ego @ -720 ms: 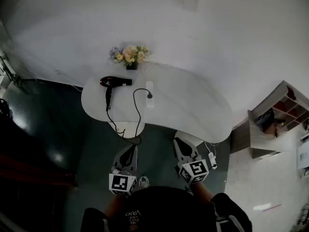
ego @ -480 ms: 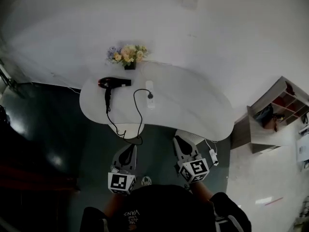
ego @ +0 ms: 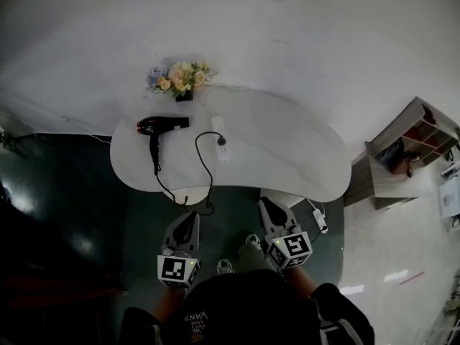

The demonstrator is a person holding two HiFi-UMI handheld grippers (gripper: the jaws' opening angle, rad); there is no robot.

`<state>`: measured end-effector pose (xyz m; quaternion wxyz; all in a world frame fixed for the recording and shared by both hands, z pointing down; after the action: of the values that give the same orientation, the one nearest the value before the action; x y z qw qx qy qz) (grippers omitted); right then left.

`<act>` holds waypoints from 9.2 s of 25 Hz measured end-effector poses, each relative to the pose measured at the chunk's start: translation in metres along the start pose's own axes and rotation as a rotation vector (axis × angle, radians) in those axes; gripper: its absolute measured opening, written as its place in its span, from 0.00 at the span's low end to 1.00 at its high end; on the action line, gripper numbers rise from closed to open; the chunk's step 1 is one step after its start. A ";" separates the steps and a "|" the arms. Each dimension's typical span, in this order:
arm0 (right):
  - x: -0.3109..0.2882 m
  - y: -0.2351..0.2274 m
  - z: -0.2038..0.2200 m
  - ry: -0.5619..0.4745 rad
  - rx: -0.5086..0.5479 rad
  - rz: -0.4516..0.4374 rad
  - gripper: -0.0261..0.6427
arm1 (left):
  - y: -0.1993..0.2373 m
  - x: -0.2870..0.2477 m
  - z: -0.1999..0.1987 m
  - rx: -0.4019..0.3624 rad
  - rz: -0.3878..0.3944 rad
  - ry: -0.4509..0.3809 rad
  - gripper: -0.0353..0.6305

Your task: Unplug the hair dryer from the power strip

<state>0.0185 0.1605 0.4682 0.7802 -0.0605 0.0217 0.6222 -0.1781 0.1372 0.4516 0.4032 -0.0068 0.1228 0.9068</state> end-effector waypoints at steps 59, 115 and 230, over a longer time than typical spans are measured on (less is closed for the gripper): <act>-0.258 -0.121 0.040 0.138 0.068 -0.300 0.11 | 0.092 -0.317 0.101 0.100 -0.123 0.326 0.49; -0.367 -0.054 0.129 0.350 0.422 -0.816 0.21 | 0.126 -0.345 0.170 -0.040 -0.125 0.693 0.53; -0.165 -0.117 0.040 0.177 0.123 -0.642 0.14 | 0.057 -0.158 0.032 0.041 -0.421 0.041 0.08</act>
<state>0.0933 -0.0198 0.5333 0.9336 -0.0709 0.1066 0.3346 -0.1101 -0.0079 0.5124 0.5813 -0.0426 0.1453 0.7995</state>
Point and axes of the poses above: the fingertips, and each gripper's own axes: x backward along the fingers, y to its left, z out of its underside, the point moved 2 cm from there along x, backward along the fingers, and after that the axes turned 10 degrees about x, right-handed, at the moved point
